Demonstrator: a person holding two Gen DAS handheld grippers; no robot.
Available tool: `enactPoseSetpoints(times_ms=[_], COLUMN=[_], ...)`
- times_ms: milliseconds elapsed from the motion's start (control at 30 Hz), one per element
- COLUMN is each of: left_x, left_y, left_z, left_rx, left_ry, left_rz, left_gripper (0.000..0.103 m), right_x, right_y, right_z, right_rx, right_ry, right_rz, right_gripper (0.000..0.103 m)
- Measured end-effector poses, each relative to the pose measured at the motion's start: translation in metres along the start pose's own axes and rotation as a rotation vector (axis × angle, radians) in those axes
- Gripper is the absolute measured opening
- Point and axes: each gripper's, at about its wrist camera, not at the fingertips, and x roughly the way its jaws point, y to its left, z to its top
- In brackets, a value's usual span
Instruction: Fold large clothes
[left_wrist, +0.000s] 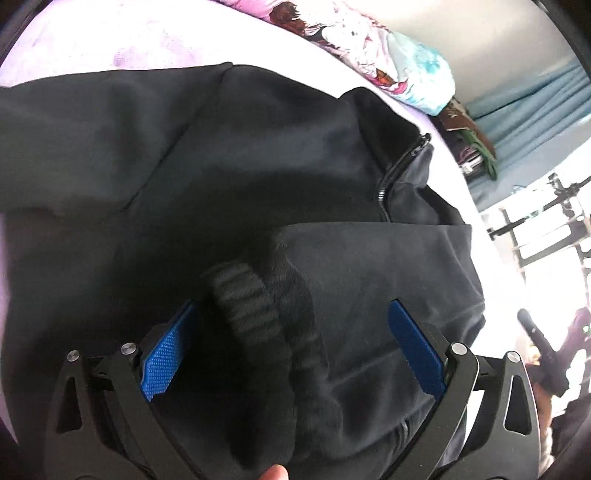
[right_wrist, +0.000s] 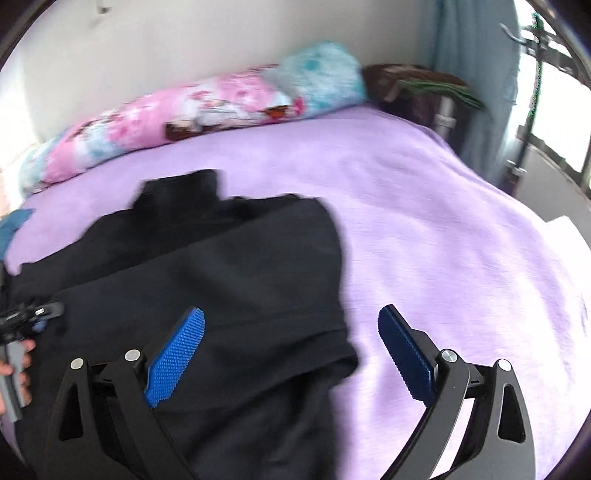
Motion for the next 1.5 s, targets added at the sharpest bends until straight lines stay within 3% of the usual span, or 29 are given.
enactPoseSetpoints(times_ms=[133, 200, 267, 300, 467, 567, 600, 667, 700, 800, 867, 900, 1000, 1067, 1133, 1233, 1333, 1433, 1500], left_x=[0.013, 0.016, 0.018, 0.018, 0.010, -0.003, -0.007, -0.011, -0.004, -0.002, -0.027, -0.039, -0.072, -0.075, -0.058, -0.023, 0.019, 0.025, 0.020], left_y=[-0.017, -0.020, -0.017, -0.012, 0.004, 0.002, 0.002, 0.008, 0.016, 0.027, 0.017, 0.012, -0.009, -0.019, -0.033, -0.036, -0.017, -0.012, -0.015], left_z=[0.001, 0.000, 0.000, 0.002, 0.008, 0.012, 0.012, 0.011, 0.009, 0.008, 0.018, 0.021, 0.026, 0.020, 0.007, -0.007, -0.021, -0.033, -0.028], left_rx=[0.070, 0.091, 0.101, 0.085, 0.029, 0.032, 0.040, 0.044, 0.045, 0.006, -0.006, 0.011, 0.059, 0.083, 0.155, 0.195, 0.153, 0.219, 0.222], left_ry=[-0.001, -0.005, 0.004, 0.005, -0.003, -0.031, -0.027, -0.024, -0.012, -0.027, -0.089, -0.131, -0.191, -0.181, -0.134, -0.073, 0.075, -0.015, -0.005], left_rz=[0.106, 0.163, 0.227, 0.244, 0.212, 0.228, 0.225, 0.235, 0.273, 0.232, 0.270, 0.286, 0.244, 0.185, 0.224, 0.258, 0.289, 0.288, 0.284], left_gripper=[0.095, 0.083, 0.053, 0.051, 0.033, 0.029, 0.030, 0.037, 0.043, 0.053, 0.095, 0.098, 0.097, 0.097, 0.097, 0.097, 0.099, 0.099, 0.098], right_x=[0.017, 0.030, 0.040, 0.046, 0.061, 0.084, 0.100, 0.111, 0.111, 0.098, 0.080, 0.069, 0.032, 0.029, 0.032, 0.048, 0.079, 0.079, 0.077], right_y=[-0.007, -0.002, 0.004, 0.007, 0.015, 0.014, 0.015, 0.009, 0.008, 0.018, 0.024, 0.026, 0.047, 0.064, 0.087, 0.111, 0.122, 0.129, 0.131], right_z=[0.006, 0.005, 0.001, 0.001, -0.010, -0.031, -0.045, -0.060, -0.058, -0.044, -0.036, -0.034, -0.028, -0.031, -0.037, -0.052, -0.072, -0.081, -0.077], right_rx=[-0.016, -0.030, -0.050, -0.059, -0.050, -0.047, -0.076, -0.055, -0.048, -0.065, -0.073, -0.073, -0.080, -0.092, -0.138, -0.191, -0.180, -0.205, -0.207], right_ry=[0.001, 0.010, 0.023, 0.026, 0.049, 0.101, 0.130, 0.101, 0.103, 0.132, 0.111, 0.083, -0.007, 0.016, 0.026, 0.061, 0.165, 0.129, 0.148], right_rz=[-0.047, -0.049, -0.057, -0.054, 0.005, 0.015, 0.003, 0.023, 0.024, -0.027, -0.031, -0.020, 0.057, 0.129, 0.166, 0.149, 0.132, 0.103, 0.093], right_gripper=[0.093, 0.093, 0.093, 0.093, 0.088, 0.086, 0.089, 0.092, 0.093, 0.095, 0.097, 0.097, 0.097, 0.097, 0.097, 0.097, 0.097, 0.098, 0.097])
